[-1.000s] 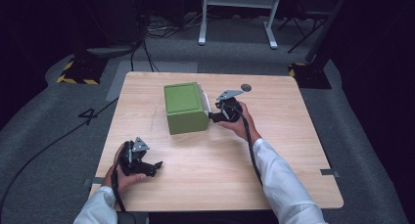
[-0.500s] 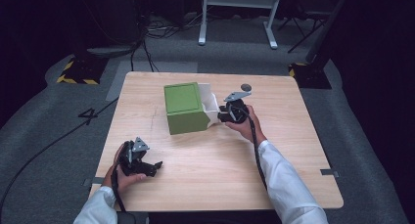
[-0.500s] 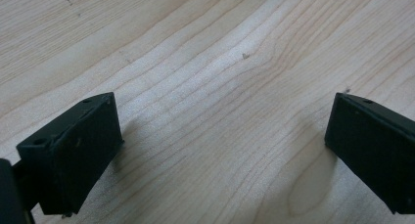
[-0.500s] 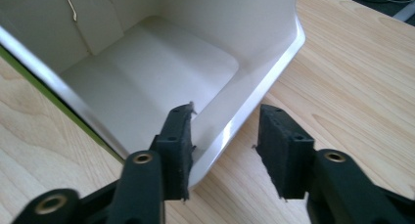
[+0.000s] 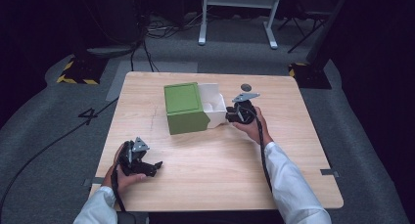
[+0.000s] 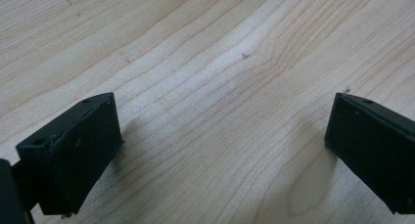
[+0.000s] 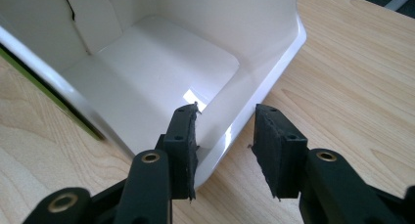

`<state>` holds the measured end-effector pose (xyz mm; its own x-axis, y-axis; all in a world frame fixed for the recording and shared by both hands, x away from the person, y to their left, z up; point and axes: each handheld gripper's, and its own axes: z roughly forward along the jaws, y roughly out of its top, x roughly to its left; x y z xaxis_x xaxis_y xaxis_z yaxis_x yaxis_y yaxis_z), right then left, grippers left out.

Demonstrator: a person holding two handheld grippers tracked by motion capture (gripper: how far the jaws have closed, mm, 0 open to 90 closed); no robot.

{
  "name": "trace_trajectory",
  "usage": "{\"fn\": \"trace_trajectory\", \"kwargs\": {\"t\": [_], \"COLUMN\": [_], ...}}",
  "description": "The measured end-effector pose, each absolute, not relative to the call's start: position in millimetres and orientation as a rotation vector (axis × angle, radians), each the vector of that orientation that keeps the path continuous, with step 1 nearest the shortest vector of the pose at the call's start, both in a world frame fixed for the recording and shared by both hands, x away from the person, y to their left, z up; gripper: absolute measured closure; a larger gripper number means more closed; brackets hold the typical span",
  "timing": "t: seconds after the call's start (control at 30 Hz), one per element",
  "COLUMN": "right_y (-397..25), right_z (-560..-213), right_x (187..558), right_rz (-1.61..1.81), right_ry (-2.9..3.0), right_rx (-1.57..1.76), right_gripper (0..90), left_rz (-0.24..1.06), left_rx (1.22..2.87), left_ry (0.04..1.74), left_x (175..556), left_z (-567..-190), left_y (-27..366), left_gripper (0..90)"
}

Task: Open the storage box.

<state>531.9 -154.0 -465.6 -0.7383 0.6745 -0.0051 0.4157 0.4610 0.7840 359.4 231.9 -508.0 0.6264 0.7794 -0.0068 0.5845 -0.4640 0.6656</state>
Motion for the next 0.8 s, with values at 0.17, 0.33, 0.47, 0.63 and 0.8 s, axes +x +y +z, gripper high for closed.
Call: {"fn": "trace_trajectory", "kwargs": {"t": [0.17,0.33,0.47,0.63,0.8], "right_y": [-158.2,-161.8,-165.7,-169.8,-174.5], "right_z": [-465.8,-466.4,-467.0,-468.1,-468.2], "right_x": [533.4,534.3,535.5,536.8,537.3], "right_rz": [1.151,1.146,1.153,1.159,1.155], "right_ry": [2.388,2.38,2.372,2.363,2.356], "right_rx": [0.93,0.943,0.958,0.975,0.984], "right_gripper": [61.5,61.4,61.3,61.1,61.0], "left_rz": [0.396,0.397,0.396,0.396,0.396], "left_rx": [2.21,2.211,2.211,2.211,2.211], "left_ry": [1.063,1.062,1.062,1.062,1.063], "left_x": [359.4,359.4,359.4,359.4,359.4], "left_z": [-508.0,-508.0,-508.0,-508.0,-508.0], "left_y": [232.0,232.0,232.0,232.0,232.0], "left_gripper": [0.4,0.4,0.4,0.4,0.4]}}
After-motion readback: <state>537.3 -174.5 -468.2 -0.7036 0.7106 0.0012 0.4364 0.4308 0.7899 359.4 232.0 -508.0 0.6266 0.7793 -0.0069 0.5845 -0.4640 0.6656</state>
